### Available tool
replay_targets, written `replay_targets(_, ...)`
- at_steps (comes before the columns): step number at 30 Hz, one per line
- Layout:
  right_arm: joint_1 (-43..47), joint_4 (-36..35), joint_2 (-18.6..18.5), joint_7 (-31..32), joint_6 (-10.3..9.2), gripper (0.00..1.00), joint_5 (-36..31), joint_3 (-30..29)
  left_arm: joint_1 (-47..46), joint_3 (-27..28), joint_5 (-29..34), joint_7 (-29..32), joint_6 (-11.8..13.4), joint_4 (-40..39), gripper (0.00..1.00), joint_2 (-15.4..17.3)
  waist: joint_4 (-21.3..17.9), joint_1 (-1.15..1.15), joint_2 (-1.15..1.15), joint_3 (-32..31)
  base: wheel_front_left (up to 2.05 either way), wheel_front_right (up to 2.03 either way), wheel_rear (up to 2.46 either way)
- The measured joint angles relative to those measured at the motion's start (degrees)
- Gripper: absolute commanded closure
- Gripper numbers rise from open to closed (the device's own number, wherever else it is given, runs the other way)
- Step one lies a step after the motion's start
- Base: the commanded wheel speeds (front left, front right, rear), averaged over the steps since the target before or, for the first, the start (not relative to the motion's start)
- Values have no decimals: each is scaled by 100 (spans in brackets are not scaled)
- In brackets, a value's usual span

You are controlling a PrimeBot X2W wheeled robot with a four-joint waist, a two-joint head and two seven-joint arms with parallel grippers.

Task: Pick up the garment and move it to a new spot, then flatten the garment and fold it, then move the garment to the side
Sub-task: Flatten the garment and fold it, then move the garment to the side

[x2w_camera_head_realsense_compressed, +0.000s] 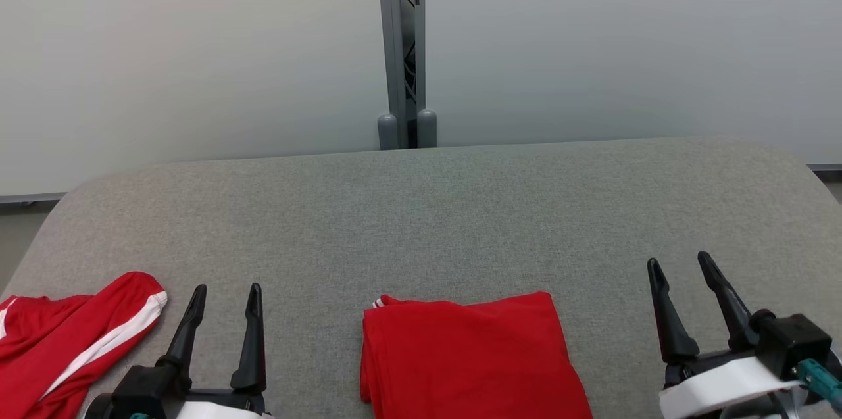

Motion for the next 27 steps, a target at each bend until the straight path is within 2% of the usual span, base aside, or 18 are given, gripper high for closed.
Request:
replay_targets(5, 242, 124, 110, 0, 0, 0, -35, 19, 195, -120, 235, 0, 49, -14, 0, -1, -53, 0, 0, 22, 0, 0, 0)
replay_targets(21, 219, 264, 158, 0, 0, 0, -30, 103, 224, -103, 231, 0, 198, -155, 0, 1, 153, 0, 0, 78, 0, 0, 0)
replay_targets(25, 177, 538, 110, 0, 0, 0, 73, 372, 220, -164, 236, 0, 149, -88, 0, 0, 229, 0, 0, 127, 0, 0, 0)
replay_targets(27, 55, 1006, 29, -1, 1, 0, 400, 602, 194, -194, 227, 0, 141, -65, 0, 1, 298, 0, 0, 194, 0, 0, 0)
